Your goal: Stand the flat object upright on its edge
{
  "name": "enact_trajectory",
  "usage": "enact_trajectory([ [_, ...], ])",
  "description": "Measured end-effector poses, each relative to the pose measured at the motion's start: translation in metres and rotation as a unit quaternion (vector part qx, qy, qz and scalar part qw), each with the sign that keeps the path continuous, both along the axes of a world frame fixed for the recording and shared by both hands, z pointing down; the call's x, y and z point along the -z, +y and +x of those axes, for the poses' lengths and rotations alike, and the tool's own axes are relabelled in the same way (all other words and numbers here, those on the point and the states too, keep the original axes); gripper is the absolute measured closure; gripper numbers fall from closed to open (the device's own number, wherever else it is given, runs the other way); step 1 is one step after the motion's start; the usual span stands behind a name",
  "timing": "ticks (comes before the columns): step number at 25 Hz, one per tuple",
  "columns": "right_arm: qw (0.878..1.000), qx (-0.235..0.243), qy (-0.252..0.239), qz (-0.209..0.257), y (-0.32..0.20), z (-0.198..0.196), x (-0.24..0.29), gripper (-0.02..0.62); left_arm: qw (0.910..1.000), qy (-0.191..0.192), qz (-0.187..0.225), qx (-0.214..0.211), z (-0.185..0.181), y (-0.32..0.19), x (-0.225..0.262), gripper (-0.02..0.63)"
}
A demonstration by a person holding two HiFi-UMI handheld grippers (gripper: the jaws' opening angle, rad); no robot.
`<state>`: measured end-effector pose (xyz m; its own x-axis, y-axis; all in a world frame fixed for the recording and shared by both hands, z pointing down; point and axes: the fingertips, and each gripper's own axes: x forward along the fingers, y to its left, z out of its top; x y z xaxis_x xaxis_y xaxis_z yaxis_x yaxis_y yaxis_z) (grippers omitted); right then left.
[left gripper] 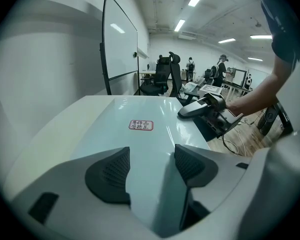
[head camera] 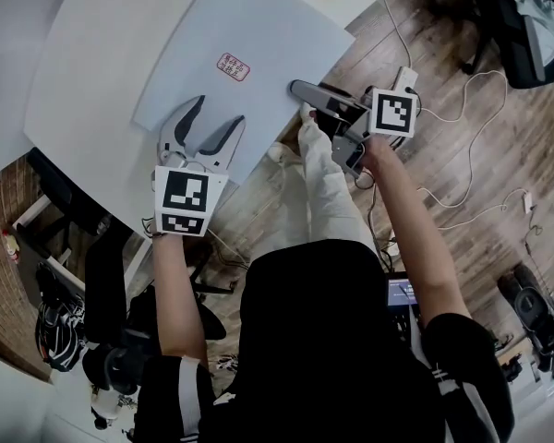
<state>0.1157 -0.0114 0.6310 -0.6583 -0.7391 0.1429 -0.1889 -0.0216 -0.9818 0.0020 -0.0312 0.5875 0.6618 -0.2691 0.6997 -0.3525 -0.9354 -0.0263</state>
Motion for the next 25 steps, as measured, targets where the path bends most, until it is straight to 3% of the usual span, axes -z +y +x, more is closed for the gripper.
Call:
enact_trajectory([
  [13, 1.000, -0.009, -0.016, -0.004, -0.010, 0.003, -0.003, 0.305, 1.0000, -0.001, -0.001, -0.002, 0.008, 0.000, -0.002, 0.316],
  [25, 1.000, 0.014, 0.023, -0.007, -0.002, -0.004, 0.014, 0.305, 0.9999, 0.009, -0.012, 0.006, 0.001, 0.006, 0.005, 0.316],
])
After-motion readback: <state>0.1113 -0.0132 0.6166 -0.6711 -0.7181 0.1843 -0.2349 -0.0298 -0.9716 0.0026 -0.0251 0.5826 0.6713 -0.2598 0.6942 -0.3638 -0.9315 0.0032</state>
